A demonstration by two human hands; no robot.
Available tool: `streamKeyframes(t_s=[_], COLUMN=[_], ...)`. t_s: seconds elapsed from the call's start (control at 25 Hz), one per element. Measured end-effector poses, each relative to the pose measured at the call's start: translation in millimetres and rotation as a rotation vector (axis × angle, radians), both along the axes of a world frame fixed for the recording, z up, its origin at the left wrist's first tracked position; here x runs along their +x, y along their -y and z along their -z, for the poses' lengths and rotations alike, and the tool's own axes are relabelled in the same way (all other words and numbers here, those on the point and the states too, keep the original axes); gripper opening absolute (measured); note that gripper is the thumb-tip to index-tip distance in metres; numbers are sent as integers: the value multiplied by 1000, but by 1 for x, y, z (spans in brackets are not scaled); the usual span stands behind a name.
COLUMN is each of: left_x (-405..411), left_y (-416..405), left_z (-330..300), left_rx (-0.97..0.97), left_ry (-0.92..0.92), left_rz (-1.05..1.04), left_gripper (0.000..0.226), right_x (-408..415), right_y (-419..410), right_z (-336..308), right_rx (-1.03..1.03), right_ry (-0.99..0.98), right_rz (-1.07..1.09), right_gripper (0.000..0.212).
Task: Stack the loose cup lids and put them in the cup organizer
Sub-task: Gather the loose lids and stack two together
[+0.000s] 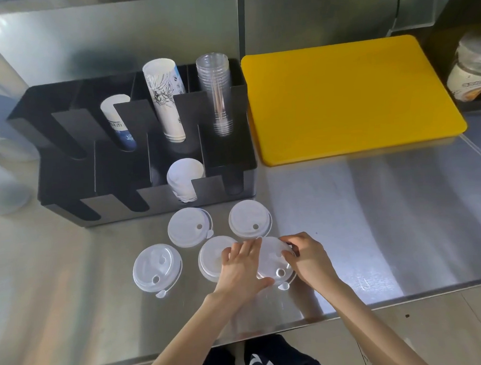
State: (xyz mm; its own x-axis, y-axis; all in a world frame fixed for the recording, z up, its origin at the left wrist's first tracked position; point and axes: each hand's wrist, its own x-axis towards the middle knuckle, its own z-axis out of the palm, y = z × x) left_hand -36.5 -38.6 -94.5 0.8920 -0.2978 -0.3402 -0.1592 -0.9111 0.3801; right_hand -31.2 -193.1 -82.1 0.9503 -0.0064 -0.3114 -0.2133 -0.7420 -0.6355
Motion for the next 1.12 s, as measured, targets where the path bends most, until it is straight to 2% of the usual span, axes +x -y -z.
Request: streamKeyframes(t_s=[0.16, 0.4, 0.64, 0.88, 1.12], left_x=[2, 4, -6, -15, -14], left_y=[-7, -28, -66, -98, -103], left_z=[1, -12, -18, -12, -4], left_rx=[-73, -260, -494, -496, -484], left_ry=[33, -14, -5, 28, 64], left_rz=[9, 10, -202, -303, -309], left_gripper=[82, 80, 70, 68, 65], right_x=[1, 3, 7, 8, 18], right_y=[0, -2, -25, -61, -77], right_z=[-1, -7, -12, -7, -5], right_rx=[31, 149, 317, 367, 303], right_ry=[-5, -23, -21, -47, -13], right_rz=[27, 62, 124, 154, 137], right_gripper=[26, 18, 18, 21, 19])
